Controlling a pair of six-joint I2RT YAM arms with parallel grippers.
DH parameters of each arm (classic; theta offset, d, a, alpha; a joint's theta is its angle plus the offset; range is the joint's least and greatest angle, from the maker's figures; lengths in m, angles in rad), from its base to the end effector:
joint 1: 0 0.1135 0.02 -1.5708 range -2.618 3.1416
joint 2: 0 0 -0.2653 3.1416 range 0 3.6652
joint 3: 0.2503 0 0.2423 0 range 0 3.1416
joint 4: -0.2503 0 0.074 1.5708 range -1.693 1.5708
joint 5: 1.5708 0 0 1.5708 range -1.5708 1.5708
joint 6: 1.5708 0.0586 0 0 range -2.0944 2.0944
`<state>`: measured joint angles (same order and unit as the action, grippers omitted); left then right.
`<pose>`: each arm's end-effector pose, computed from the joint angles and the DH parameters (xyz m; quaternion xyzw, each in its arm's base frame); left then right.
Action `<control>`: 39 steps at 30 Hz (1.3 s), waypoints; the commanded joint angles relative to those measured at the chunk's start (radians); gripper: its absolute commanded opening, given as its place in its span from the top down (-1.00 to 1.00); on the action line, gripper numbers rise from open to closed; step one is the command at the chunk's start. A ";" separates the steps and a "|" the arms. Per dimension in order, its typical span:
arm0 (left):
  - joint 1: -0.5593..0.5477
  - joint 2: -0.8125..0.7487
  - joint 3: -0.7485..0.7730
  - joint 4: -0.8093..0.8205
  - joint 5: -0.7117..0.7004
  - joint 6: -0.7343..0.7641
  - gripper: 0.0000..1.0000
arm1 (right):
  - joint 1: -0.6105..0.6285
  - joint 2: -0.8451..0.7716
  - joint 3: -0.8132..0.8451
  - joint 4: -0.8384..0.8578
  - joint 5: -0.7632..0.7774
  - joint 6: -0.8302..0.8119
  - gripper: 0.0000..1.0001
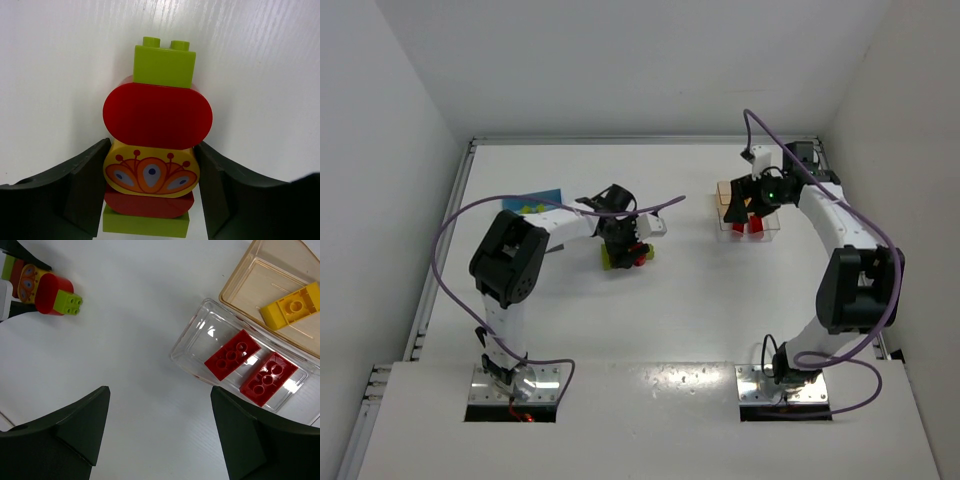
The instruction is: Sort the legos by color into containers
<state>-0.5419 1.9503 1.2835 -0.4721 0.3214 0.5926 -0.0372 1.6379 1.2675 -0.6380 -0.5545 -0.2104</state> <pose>0.3281 -0.2191 0.1442 0.5470 0.7948 -0.1509 0.2154 0.3453 0.0180 0.2444 -0.1556 0.9140 0.2280 0.2973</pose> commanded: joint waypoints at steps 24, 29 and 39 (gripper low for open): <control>-0.059 -0.269 0.089 0.119 0.116 -0.287 0.29 | 0.085 0.218 -0.020 0.581 -0.705 0.807 -0.52; -0.069 -0.287 0.089 0.139 0.105 -0.296 0.29 | 0.112 0.247 0.004 0.581 -0.731 0.827 -0.52; -0.069 -0.297 0.071 0.159 0.087 -0.297 0.29 | 0.186 0.238 -0.023 0.600 -0.762 0.827 -0.52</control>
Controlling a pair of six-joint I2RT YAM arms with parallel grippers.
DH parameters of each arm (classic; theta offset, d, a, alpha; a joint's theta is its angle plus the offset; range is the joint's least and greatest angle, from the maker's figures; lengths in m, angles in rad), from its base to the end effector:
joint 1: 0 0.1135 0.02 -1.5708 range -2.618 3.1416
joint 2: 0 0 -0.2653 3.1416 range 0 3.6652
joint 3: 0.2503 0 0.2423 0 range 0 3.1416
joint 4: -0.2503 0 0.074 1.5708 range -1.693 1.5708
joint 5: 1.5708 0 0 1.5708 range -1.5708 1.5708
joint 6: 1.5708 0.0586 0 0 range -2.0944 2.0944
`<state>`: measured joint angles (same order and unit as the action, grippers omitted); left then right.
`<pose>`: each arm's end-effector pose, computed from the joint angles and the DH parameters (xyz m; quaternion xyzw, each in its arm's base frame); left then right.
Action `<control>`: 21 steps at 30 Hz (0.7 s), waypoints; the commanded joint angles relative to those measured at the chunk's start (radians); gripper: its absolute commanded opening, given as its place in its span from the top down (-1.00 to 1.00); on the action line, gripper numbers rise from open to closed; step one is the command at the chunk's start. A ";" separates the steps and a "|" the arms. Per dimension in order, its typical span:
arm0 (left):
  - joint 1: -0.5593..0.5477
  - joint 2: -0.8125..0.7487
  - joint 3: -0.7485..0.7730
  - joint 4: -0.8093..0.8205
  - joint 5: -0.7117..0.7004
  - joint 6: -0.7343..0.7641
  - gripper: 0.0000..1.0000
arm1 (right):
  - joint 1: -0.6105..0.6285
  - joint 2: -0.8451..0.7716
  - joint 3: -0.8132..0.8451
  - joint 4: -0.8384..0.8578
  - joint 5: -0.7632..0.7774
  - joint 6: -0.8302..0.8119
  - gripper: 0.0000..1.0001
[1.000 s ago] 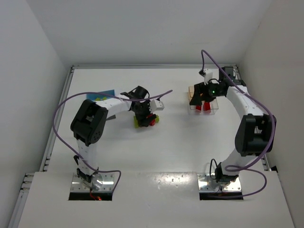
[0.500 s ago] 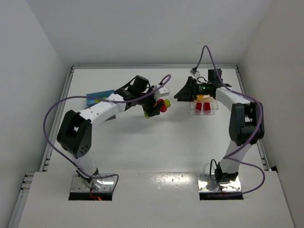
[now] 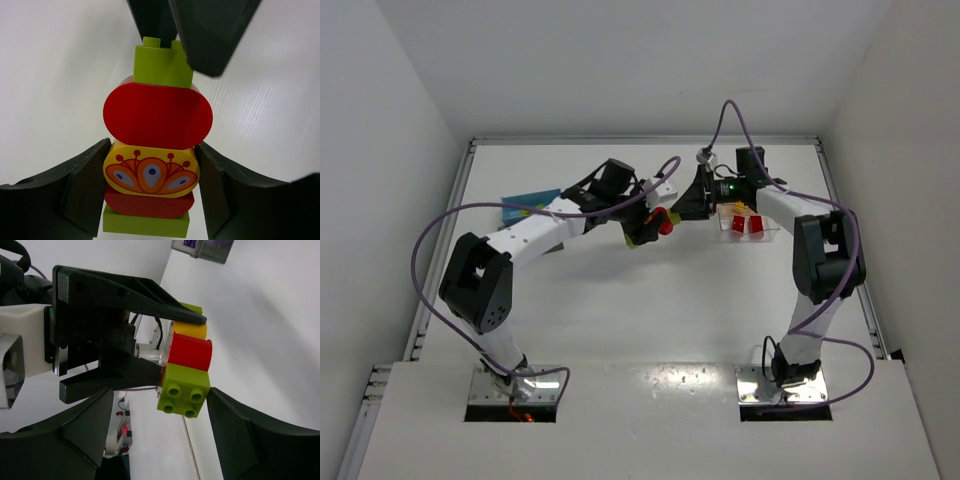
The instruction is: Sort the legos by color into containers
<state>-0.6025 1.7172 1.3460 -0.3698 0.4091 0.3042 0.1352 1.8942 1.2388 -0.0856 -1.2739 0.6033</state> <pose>0.3110 -0.2422 0.2605 0.4661 0.7697 -0.2425 0.3627 0.3831 0.1087 0.2080 -0.0626 0.7713 0.6246 0.1058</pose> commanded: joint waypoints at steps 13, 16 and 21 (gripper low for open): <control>-0.008 -0.154 -0.094 0.077 -0.033 -0.008 0.34 | 0.008 -0.027 -0.004 0.066 -0.033 0.013 0.74; 0.010 -0.185 -0.129 0.077 -0.059 -0.008 0.36 | -0.005 -0.036 -0.004 0.066 -0.033 0.013 0.83; 0.064 -0.280 -0.214 0.077 -0.116 -0.042 0.42 | -0.077 -0.047 0.031 0.066 -0.024 0.013 0.94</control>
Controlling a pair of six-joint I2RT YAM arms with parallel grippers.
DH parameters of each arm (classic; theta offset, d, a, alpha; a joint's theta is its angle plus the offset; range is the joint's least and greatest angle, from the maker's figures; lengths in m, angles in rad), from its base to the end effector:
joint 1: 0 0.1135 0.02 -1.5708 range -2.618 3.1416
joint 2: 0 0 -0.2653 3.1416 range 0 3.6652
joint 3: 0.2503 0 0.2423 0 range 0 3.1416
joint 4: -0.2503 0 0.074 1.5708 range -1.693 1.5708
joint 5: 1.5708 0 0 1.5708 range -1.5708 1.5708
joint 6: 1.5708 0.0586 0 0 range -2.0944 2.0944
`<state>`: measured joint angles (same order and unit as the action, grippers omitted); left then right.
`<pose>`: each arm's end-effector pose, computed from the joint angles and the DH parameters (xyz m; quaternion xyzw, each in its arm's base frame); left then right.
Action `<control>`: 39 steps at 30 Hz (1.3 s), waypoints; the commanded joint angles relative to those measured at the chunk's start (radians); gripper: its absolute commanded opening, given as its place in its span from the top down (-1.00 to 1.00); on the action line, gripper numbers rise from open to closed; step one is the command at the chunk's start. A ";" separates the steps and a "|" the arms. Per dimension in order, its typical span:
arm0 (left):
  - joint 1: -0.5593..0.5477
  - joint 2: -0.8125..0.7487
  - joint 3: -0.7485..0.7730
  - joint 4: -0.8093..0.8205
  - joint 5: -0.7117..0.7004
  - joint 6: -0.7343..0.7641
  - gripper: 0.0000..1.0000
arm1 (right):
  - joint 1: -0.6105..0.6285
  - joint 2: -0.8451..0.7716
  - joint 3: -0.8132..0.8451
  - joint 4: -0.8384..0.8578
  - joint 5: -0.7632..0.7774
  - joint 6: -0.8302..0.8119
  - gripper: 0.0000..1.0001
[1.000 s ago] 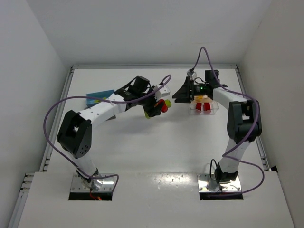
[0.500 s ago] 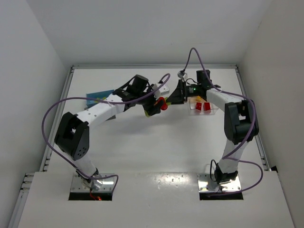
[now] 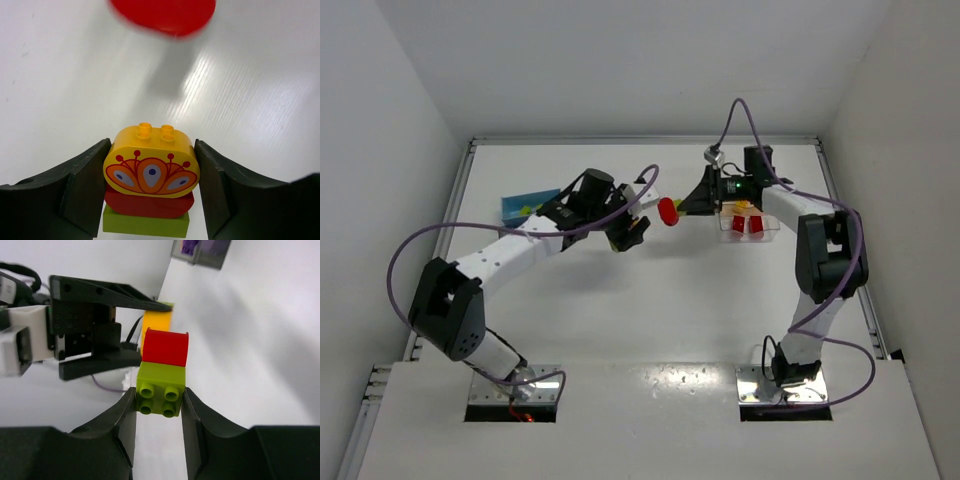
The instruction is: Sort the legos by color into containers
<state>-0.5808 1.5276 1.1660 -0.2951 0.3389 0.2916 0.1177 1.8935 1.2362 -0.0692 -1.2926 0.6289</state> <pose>0.2834 -0.2093 0.2727 0.4412 0.7702 -0.2124 0.4086 0.3846 0.1022 0.2093 -0.0546 0.7670 0.6308 0.1042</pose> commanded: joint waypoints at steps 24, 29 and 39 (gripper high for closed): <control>0.174 0.037 -0.075 0.068 -0.118 -0.454 0.54 | 0.022 0.013 0.256 -0.121 0.101 -0.216 0.96; 0.174 0.207 0.006 0.068 -0.247 -0.490 0.54 | 0.022 -0.063 0.215 -0.246 0.134 -0.349 0.96; 0.165 0.456 0.230 0.059 -0.304 -0.584 0.49 | 0.013 -0.136 0.170 -0.323 0.194 -0.446 0.96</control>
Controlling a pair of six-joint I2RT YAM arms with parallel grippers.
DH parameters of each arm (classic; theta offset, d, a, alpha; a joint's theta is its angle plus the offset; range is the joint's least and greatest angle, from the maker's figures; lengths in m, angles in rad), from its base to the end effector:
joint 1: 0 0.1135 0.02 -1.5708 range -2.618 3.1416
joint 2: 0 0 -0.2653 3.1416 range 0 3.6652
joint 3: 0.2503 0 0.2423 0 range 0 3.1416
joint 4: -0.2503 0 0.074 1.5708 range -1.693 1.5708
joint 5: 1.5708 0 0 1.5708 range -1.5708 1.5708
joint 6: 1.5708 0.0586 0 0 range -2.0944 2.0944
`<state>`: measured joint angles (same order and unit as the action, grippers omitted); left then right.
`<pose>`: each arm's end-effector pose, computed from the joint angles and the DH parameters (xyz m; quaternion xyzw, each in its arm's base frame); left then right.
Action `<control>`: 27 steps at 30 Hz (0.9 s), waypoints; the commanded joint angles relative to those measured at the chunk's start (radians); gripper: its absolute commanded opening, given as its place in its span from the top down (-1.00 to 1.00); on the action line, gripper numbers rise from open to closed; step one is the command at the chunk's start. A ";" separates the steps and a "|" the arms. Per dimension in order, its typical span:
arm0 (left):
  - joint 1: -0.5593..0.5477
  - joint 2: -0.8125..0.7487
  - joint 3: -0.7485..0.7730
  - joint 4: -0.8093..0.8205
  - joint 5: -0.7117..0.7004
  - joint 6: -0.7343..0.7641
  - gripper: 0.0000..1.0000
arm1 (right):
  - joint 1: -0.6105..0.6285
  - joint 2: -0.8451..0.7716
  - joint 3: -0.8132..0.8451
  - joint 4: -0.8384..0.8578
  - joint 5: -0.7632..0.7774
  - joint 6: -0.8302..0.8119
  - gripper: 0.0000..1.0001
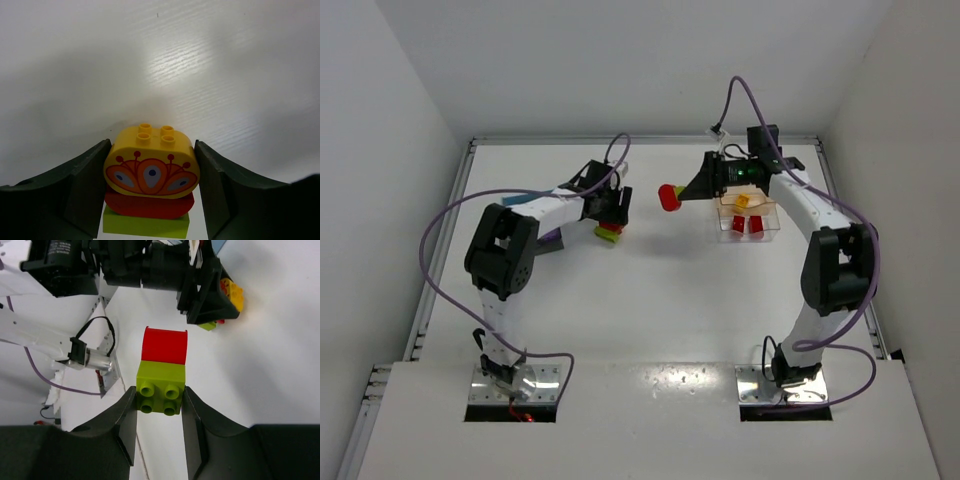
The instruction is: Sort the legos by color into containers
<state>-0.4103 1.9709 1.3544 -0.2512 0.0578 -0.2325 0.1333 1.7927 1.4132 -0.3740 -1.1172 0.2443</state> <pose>0.3978 -0.1767 0.1700 0.0932 0.9339 -0.1345 0.3180 0.3809 0.1042 0.2729 -0.1671 0.7887 0.5410 0.2397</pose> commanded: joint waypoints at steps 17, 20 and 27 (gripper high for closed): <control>-0.038 0.091 0.213 0.026 0.015 -0.243 -1.00 | 0.015 -0.016 -0.007 -0.019 0.037 -0.071 0.96; 0.022 0.031 0.213 0.026 0.176 -0.177 -1.00 | 0.015 -0.016 0.004 -0.009 0.005 -0.071 0.96; 0.267 -0.067 0.003 0.337 1.042 -0.298 -1.00 | 0.025 0.039 0.040 0.101 -0.088 0.036 0.96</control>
<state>-0.2321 1.9625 1.4136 -0.1135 0.6056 -0.4305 0.1486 1.8111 1.4036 -0.3725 -1.1255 0.2310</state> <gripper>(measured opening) 0.997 0.360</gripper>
